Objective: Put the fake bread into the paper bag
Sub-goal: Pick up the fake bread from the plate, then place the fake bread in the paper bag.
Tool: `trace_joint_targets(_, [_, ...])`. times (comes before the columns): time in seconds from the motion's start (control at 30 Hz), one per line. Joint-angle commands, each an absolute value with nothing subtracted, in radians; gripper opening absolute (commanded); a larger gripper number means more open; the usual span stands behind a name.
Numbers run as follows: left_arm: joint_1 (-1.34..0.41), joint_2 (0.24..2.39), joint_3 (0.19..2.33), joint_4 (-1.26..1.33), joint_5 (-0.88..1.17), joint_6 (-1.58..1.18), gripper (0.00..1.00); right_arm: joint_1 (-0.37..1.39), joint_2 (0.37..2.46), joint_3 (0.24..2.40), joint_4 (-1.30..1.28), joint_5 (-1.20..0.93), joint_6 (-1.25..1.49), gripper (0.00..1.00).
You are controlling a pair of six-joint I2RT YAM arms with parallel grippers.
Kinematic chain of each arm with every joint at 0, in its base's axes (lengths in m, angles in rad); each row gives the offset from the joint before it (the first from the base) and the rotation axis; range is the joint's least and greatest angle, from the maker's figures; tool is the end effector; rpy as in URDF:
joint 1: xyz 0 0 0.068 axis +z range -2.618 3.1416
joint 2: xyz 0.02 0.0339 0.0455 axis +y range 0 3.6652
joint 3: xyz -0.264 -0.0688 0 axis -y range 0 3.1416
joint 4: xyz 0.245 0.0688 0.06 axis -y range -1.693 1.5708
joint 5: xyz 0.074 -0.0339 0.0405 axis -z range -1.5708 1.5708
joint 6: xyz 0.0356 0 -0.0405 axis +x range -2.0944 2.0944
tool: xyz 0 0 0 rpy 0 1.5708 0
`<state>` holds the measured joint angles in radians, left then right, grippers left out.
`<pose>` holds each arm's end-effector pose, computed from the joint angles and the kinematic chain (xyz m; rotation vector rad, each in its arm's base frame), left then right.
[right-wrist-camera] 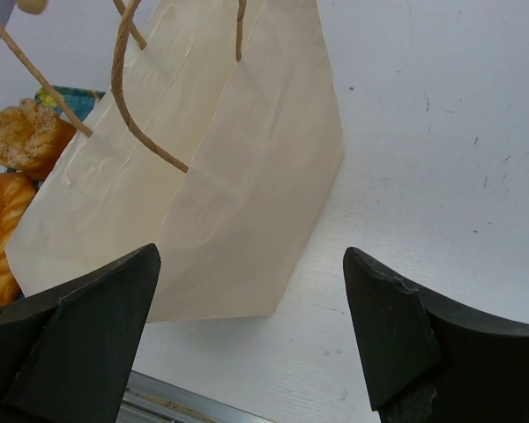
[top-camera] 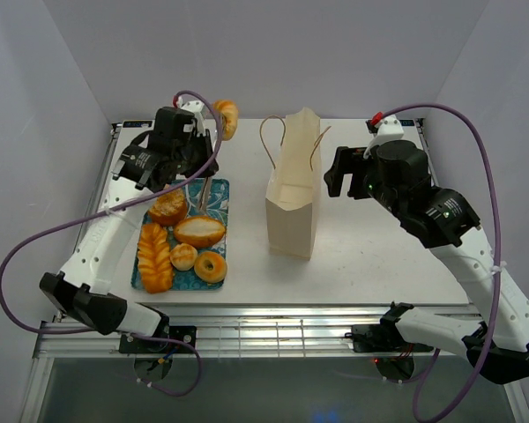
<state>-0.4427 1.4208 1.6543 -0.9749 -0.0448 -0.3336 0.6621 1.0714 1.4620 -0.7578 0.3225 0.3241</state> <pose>0.2590 -0.1210 0.4156 0.1044 2.3336 -0.3408 0.1630 0.1127 0.4553 -0.1116 1.9307 0.3494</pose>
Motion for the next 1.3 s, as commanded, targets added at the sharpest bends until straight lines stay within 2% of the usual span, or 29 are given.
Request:
trace_joint_targets(0.0, [-0.445,1.359,1.808,-1.020,-0.002,-0.337,0.00,0.660,1.091,1.496,-0.765,0.328,0.350,0.90])
trace_joint_targets(0.2, [-0.445,1.321,1.956,-1.022,0.100,-0.357,0.00,0.660,1.112,1.505,-0.769,0.273,0.396,0.90])
trace_joint_targets(0.43, [-0.445,1.285,2.016,-0.974,0.236,-0.380,0.00,0.660,1.172,1.546,-0.788,0.166,0.445,0.90])
trace_joint_targets(0.6, [-0.445,1.298,1.980,-0.893,0.375,-0.406,0.00,0.663,1.206,1.529,-0.792,0.155,0.491,0.96])
trace_joint_targets(0.87, [-0.463,1.282,1.868,-0.813,0.445,-0.445,0.00,0.680,1.278,1.532,-0.785,0.184,0.497,1.00])
trace_joint_targets(1.03, [-0.537,1.292,1.809,-0.801,0.431,-0.462,0.00,0.680,1.304,1.520,-0.782,0.222,0.492,0.87])
trace_joint_targets(1.07, [-0.552,1.293,1.802,-0.801,0.420,-0.465,0.00,0.680,1.299,1.511,-0.773,0.227,0.492,0.83])
trace_joint_targets(1.17, [-0.630,1.299,1.773,-0.801,0.375,-0.476,0.00,0.680,1.267,1.468,-0.718,0.230,0.491,0.59])
trace_joint_targets(1.27, [-0.679,1.302,1.737,-0.802,0.341,-0.489,0.00,0.680,1.262,1.463,-0.700,0.229,0.476,0.42])
